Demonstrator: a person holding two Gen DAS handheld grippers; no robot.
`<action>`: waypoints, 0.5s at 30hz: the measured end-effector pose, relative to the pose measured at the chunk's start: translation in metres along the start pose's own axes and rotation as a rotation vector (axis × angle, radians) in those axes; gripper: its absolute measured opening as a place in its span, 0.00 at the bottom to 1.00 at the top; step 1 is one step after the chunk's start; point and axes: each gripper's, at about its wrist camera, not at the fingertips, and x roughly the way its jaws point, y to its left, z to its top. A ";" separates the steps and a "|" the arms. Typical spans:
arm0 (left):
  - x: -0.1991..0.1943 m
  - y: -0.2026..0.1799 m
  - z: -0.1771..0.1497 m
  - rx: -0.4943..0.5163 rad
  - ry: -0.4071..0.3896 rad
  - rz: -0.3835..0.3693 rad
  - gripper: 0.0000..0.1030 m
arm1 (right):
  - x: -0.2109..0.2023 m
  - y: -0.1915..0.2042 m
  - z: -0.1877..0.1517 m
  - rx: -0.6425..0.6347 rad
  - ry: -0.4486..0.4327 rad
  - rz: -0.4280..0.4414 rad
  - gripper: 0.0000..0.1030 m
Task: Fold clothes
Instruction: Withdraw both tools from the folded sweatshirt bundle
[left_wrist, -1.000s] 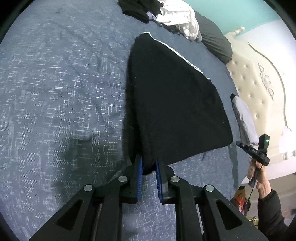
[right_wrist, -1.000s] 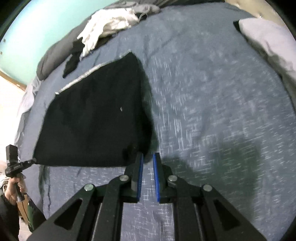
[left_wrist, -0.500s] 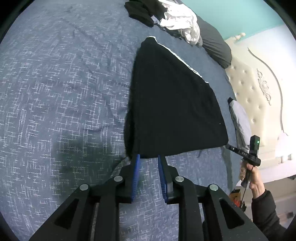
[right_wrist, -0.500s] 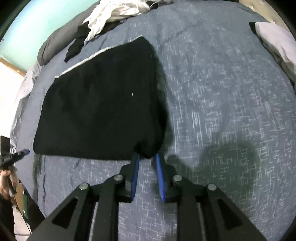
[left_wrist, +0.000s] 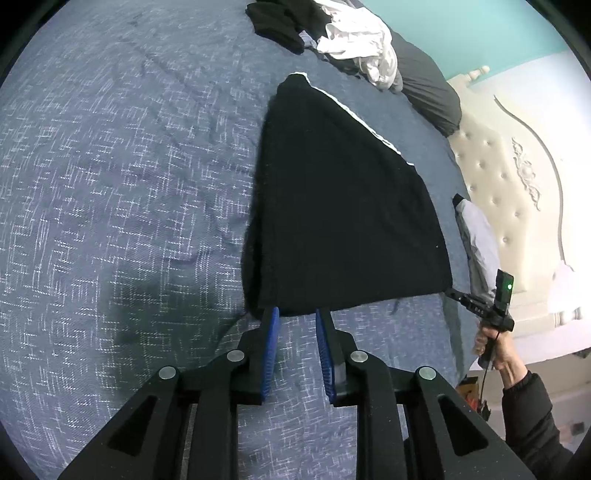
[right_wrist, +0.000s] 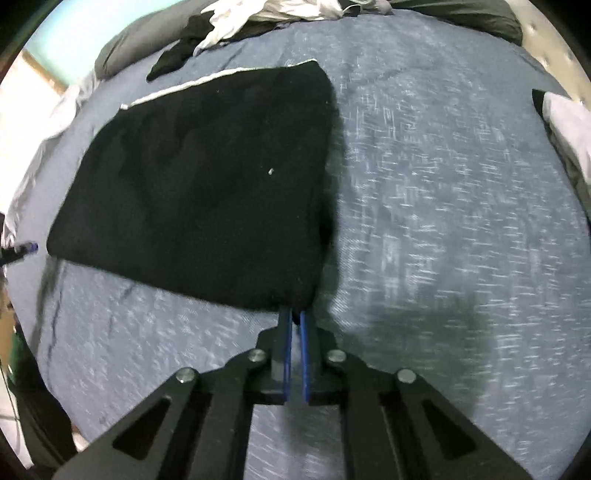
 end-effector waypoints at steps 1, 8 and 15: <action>0.000 0.000 0.000 0.001 0.001 0.000 0.22 | -0.002 -0.002 -0.001 -0.013 0.006 -0.009 0.02; 0.003 -0.003 0.003 -0.002 -0.001 -0.002 0.22 | -0.021 -0.026 -0.008 0.019 -0.020 -0.005 0.00; 0.009 -0.002 0.004 -0.026 -0.007 0.004 0.35 | -0.033 0.007 0.014 0.054 -0.102 0.129 0.02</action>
